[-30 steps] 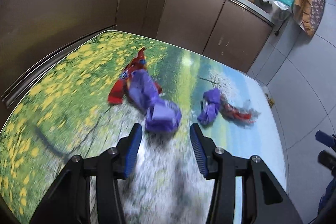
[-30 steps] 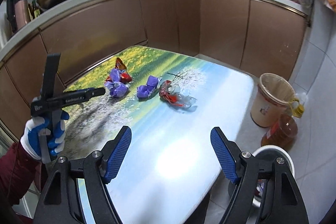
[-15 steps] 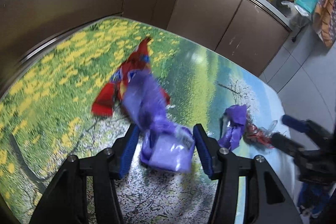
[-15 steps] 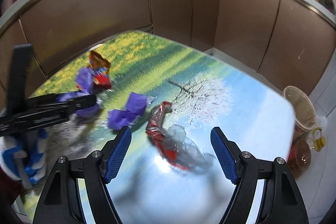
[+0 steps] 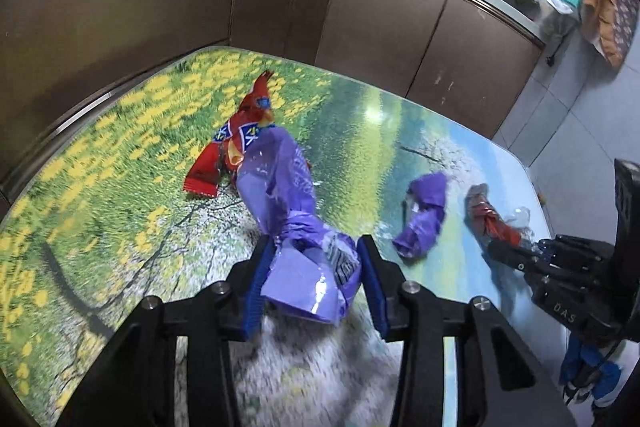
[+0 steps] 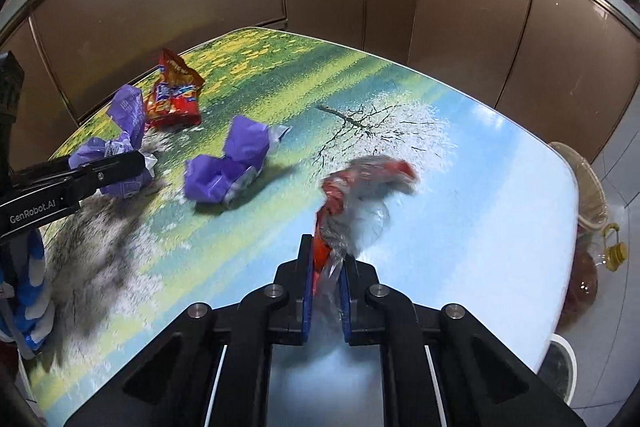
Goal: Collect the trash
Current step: 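Lift and carry the purple wrapper and red-printed bag over the bin with both tools, then open both tools over the bin to drop the wrapper and bag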
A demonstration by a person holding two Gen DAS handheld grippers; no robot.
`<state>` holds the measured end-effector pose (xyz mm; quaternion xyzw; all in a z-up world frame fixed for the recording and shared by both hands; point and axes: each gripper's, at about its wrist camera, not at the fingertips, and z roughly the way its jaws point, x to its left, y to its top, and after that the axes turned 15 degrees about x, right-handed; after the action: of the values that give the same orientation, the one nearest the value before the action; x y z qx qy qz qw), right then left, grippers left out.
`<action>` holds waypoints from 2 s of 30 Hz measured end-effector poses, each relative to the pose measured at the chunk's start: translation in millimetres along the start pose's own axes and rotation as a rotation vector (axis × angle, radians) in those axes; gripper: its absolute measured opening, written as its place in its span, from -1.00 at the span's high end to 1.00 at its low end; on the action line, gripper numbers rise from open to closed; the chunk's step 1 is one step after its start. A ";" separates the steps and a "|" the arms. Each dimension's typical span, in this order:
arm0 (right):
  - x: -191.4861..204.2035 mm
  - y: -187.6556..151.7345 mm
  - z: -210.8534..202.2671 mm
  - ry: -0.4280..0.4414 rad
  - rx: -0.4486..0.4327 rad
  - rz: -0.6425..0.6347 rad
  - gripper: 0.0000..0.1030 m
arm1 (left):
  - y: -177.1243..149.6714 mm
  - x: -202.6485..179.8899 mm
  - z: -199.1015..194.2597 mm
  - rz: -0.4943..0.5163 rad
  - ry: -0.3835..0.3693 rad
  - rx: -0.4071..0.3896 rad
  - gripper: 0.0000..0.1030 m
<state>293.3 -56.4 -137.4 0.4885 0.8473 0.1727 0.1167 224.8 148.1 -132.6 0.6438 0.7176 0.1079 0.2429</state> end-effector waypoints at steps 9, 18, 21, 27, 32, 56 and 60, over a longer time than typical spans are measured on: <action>28.7 -43.4 -46.6 0.022 -0.048 0.004 0.85 | -35.6 -32.9 -65.8 0.106 0.060 -0.108 0.22; 59.4 -86.1 -101.5 0.044 -0.119 0.009 0.85 | -72.1 -55.6 -122.8 0.187 0.092 -0.197 0.22; 64.0 -96.9 -115.8 0.046 -0.140 0.013 0.85 | -82.3 -62.0 -133.1 0.202 0.091 -0.209 0.22; 59.8 -121.4 -137.2 0.047 -0.176 0.044 0.85 | -91.4 -75.9 -144.3 0.236 0.094 -0.222 0.22; 35.8 -144.3 -146.8 0.041 -0.194 0.108 0.85 | -95.0 -97.4 -143.1 0.272 0.095 -0.218 0.22; -171.1 -257.8 -108.1 -0.057 -0.146 0.569 0.84 | -72.8 -331.5 -10.8 0.596 -0.104 0.061 0.21; -210.2 -265.4 -84.5 -0.074 -0.112 0.635 0.81 | -62.9 -378.8 33.5 0.623 -0.168 0.149 0.17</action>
<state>157.5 -376.8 -162.1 0.7270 0.6371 0.2291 0.1143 206.5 -236.3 -111.3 0.8550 0.4693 0.0707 0.2090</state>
